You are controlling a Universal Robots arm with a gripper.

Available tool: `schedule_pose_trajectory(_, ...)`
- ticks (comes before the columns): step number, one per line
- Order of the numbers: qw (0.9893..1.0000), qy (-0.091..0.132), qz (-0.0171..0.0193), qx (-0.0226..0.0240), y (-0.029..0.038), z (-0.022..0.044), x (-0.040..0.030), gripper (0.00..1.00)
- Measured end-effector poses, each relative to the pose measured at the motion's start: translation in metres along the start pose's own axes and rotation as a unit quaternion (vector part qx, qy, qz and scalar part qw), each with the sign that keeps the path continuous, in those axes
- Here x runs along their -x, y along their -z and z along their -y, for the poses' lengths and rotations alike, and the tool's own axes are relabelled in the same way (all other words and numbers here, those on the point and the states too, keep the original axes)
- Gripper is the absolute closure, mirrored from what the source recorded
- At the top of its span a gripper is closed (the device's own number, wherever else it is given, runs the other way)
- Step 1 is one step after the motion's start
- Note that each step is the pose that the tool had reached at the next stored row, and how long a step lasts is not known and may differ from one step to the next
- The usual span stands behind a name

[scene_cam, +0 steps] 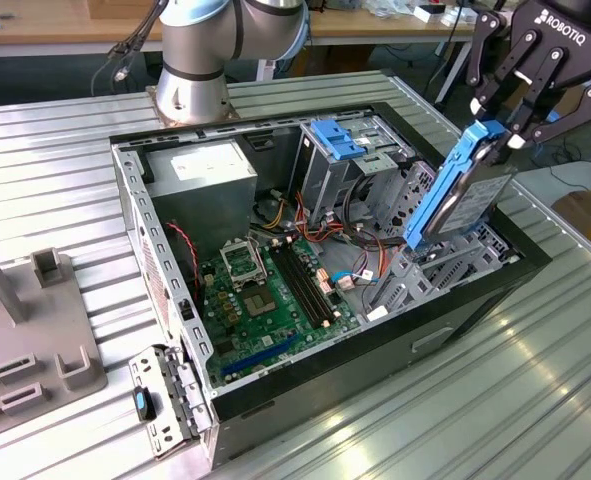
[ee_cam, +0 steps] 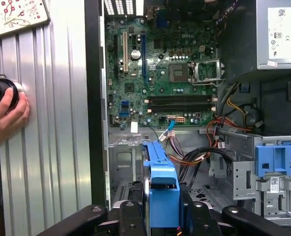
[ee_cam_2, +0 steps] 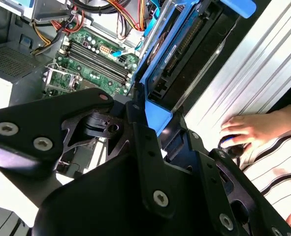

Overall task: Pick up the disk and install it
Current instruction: 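Pick up the disk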

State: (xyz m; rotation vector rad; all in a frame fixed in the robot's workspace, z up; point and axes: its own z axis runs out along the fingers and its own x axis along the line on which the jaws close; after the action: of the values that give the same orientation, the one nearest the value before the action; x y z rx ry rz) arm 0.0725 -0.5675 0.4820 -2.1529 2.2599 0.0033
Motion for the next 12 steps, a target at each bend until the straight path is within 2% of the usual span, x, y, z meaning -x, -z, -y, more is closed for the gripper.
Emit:
schedule_pose_trajectory(4,1.0,0.004,-0.0003,0.0,-0.0043,0.0031,0.0001,0.63)
schedule_pose_trajectory(6,1.0,0.008,-0.0004,0.0001,-0.0054,0.0035,0.0007,0.63)
schedule_pose_trajectory(10,0.9999,0.011,-0.0004,0.0001,-0.0072,0.0087,0.0017,0.63)
schedule_pose_trajectory(12,0.9999,0.011,-0.0005,0.0001,-0.0081,0.0088,0.0016,0.63)
